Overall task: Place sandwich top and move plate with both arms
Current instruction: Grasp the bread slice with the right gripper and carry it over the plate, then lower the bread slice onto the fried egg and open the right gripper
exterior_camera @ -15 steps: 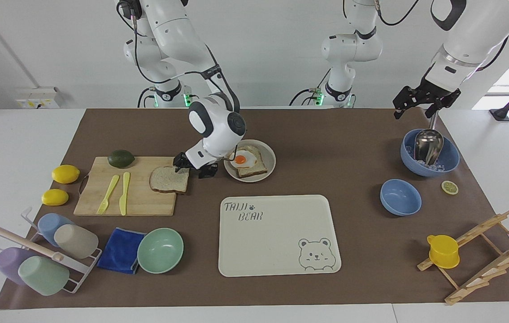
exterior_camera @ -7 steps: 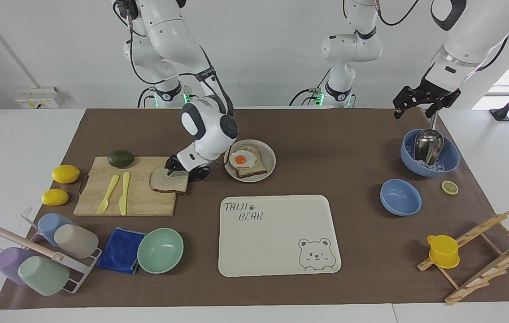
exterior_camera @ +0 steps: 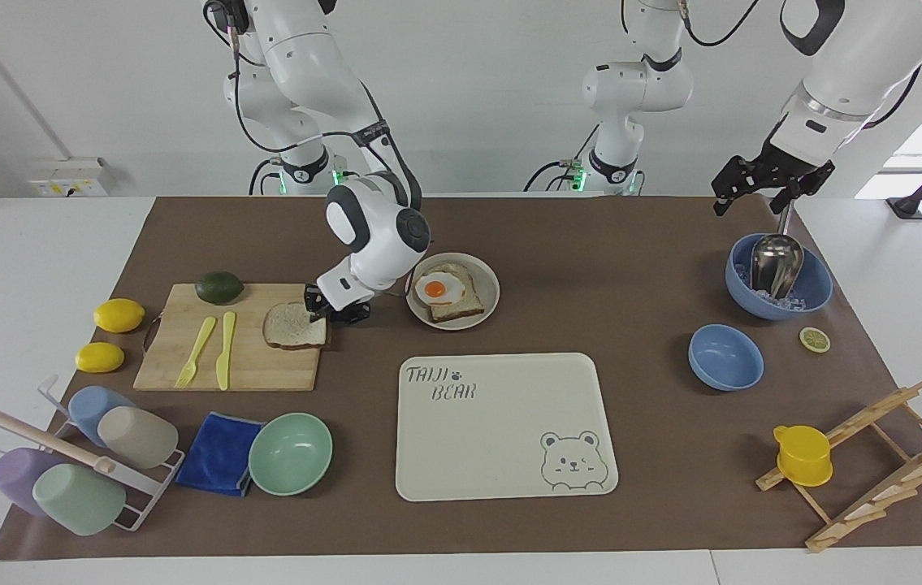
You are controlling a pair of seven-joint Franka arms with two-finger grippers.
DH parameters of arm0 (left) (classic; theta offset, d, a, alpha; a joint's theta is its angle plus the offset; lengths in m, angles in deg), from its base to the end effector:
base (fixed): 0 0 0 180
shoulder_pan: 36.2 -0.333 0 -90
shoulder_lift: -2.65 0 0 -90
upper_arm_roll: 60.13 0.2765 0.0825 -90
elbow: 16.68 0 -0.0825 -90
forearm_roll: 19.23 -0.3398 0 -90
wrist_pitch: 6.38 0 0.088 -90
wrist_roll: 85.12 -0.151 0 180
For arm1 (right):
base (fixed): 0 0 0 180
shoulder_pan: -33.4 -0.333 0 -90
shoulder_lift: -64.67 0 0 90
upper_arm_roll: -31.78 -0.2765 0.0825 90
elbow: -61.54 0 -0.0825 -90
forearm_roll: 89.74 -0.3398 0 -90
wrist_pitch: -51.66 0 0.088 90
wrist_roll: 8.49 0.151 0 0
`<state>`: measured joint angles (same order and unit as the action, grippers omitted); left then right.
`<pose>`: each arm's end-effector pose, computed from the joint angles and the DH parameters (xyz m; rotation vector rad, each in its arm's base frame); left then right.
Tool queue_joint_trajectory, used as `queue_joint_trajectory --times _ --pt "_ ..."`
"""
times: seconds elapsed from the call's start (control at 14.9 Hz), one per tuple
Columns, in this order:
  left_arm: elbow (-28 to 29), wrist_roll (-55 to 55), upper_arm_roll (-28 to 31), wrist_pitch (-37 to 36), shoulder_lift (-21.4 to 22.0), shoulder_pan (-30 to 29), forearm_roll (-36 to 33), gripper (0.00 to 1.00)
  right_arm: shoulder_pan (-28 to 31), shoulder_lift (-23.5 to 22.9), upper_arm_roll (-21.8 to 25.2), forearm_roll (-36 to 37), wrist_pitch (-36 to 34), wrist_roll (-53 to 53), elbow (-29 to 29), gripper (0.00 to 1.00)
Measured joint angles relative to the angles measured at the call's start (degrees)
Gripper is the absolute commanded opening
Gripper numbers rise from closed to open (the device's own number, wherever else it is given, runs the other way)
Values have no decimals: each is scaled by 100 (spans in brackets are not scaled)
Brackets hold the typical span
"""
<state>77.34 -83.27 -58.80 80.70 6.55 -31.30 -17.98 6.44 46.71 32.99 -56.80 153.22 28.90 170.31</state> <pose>0.4822 -0.0332 0.5408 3.1192 -0.0478 -0.0844 0.4932 0.1594 0.2767 2.4605 0.0532 -0.1074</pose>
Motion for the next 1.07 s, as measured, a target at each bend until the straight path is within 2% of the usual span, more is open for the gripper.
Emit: queue_joint_trajectory --times 0.2,0.4,0.54,0.67,0.87,1.07 --pt "0 0 0 0 0 0 0 100 -159 102 -272 -37 -1197 -509 -917 0" --pt "0 0 0 0 0 0 0 100 -312 522 -920 -151 -2485 -629 -1738 0" --pt "0 0 0 0 0 0 0 100 -350 808 -1210 -471 -3014 -707 -2007 0" --pt "0 0 0 0 0 0 0 100 -357 969 -1368 -795 -3006 -718 -2015 0" --pt "0 0 0 0 0 0 0 100 -335 863 -1362 -1422 -2069 -718 -1954 0" --pt "0 0 0 0 0 0 0 100 -340 533 -1356 -1399 -1364 -718 -1749 0"
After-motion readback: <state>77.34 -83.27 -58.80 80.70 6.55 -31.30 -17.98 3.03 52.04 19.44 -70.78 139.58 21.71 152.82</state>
